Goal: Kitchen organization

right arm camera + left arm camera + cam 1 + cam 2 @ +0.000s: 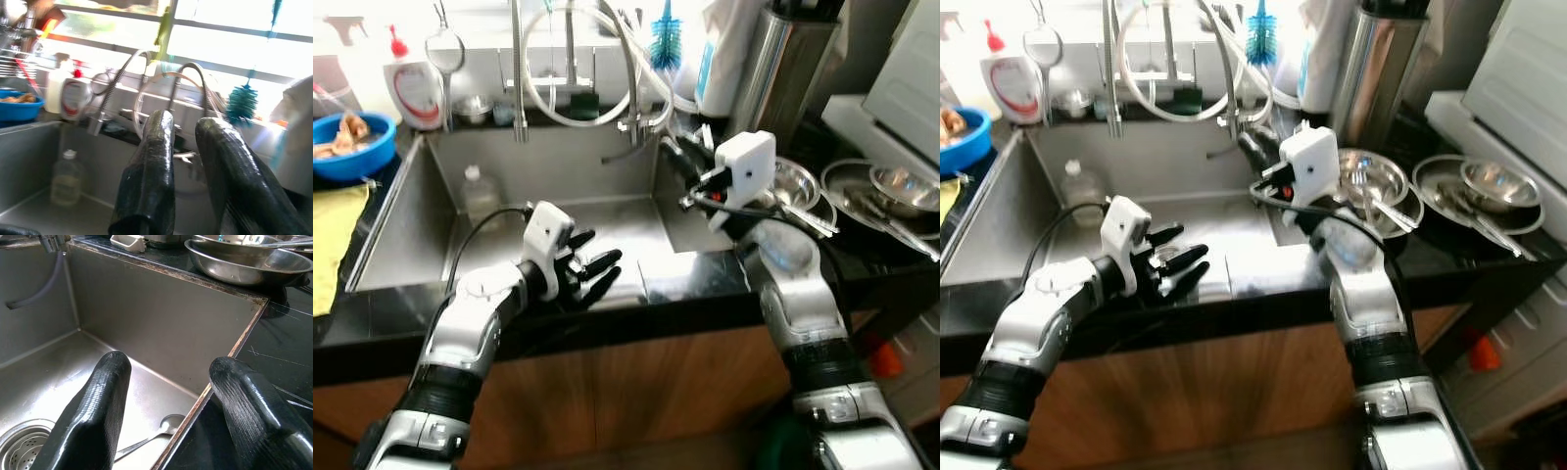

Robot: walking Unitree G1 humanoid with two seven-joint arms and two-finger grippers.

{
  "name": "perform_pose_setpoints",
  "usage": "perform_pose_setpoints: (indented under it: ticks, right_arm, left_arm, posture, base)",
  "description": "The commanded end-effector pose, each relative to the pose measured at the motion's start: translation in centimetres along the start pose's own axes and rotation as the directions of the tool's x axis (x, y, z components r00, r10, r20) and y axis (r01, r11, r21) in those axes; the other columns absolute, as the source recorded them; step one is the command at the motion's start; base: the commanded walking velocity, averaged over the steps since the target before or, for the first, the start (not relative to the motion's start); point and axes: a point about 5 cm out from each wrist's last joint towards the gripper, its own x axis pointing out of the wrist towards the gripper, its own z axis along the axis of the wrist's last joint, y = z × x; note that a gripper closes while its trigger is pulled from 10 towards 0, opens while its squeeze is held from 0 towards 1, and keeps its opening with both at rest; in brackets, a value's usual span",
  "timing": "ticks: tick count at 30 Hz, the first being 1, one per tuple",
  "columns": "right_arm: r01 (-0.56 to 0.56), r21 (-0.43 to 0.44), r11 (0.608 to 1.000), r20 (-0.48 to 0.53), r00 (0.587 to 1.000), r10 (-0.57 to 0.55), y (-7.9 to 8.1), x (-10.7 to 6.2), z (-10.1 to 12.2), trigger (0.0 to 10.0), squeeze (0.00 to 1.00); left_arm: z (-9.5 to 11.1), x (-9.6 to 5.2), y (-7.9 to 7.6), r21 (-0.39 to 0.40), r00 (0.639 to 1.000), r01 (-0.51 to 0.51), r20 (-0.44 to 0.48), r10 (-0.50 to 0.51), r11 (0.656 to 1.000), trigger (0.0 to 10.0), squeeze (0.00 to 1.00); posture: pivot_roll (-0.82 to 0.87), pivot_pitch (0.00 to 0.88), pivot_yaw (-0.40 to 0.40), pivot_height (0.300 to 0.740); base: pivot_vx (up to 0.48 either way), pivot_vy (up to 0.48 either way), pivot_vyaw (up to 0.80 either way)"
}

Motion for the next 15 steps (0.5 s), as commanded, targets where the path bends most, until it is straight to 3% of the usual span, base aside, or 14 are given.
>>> perform_pose_setpoints:
  ticks: [1, 6, 9, 13, 15]
  right_arm:
    - [0.11, -0.041, 0.993, 0.022, 0.994, -0.109, -0.5, -0.9, 1.1, 10.0, 0.0]
    - [0.205, -0.092, 0.974, 0.017, 0.979, -0.205, -0.8, -2.9, 1.3, 10.0, 0.0]
    - [0.299, -0.086, 0.95, 0.012, 0.954, -0.3, -1.5, -4.6, 1.1, 10.0, 0.0]
    - [0.319, -0.091, 0.943, 0.003, 0.947, -0.32, -1.5, -5.0, 1.2, 10.0, 0.0]
    - [0.355, -0.142, 0.924, -0.025, 0.932, -0.362, -1.7, -6.4, 0.9, 10.0, 0.0]
  left_arm:
    - [-0.5, -0.2, 0.0, -0.01, 1.0, -0.003, -0.014, 0.003, 1.0, 10.0, 0.0]
    - [-0.6, -0.2, 0.3, 0.001, 1.0, -0.024, -0.012, 0.024, 1.0, 10.0, 0.0]
    - [-0.2, -0.1, 1.0, -0.005, 0.995, -0.094, 0.029, 0.094, 0.996, 10.0, 0.0]
    - [-0.1, -0.1, 1.2, -0.007, 0.994, -0.106, 0.036, 0.106, 0.994, 10.0, 0.0]
    - [0.5, -0.3, 2.1, -0.01, 0.979, -0.189, 0.074, 0.189, 0.982, 10.0, 0.0]
  posture:
    - [0.04, 0.0, -0.065, 0.74]
    - [0.03, 0.0, -0.064, 0.74]
    - [0.02, 0.0, -0.065, 0.74]
    - [0.02, 0.0, -0.065, 0.74]
    - [0.02, 0.0, -0.065, 0.74]
  base:
    - [0.0, 0.0, 0.0]
    - [0.0, 0.0, 0.0]
    - [0.0, 0.0, 0.0]
    - [0.0, 0.0, 0.0]
    - [0.0, 0.0, 0.0]
